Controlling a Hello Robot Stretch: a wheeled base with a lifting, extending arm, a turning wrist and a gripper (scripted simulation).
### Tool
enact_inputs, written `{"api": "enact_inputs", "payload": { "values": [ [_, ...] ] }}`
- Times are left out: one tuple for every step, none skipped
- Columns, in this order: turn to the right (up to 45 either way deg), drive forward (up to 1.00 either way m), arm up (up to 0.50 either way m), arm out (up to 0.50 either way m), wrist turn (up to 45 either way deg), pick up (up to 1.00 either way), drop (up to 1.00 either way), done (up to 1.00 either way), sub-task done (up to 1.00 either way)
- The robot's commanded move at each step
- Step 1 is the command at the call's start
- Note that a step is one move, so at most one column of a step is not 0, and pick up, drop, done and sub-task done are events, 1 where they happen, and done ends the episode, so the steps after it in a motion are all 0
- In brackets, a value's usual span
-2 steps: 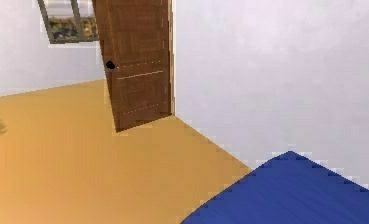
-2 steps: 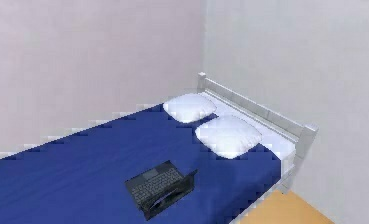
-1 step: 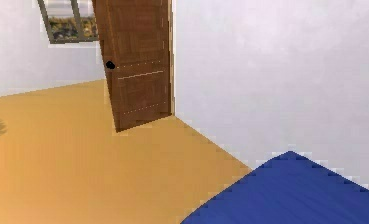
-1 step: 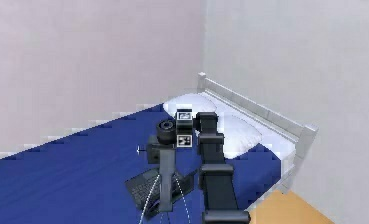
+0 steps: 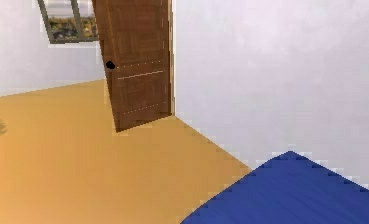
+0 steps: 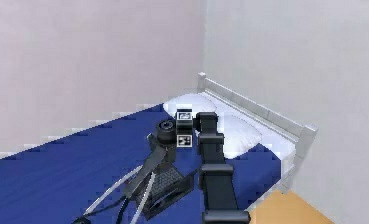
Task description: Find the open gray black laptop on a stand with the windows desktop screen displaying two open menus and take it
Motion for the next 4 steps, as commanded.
{"api": "enact_inputs", "payload": {
  "values": [
    [0.0,0.0,0.0,0.0,45.0,0.0,0.0,0.0,0.0],
    [0.0,0.0,0.0,0.0,45.0,0.0,0.0,0.0,0.0],
    [0.0,0.0,0.0,0.0,3.0,0.0,0.0,0.0,0.0],
    [0.0,0.0,-0.3,0.0,0.0,0.0,0.0,0.0,0.0]
  ]
}}
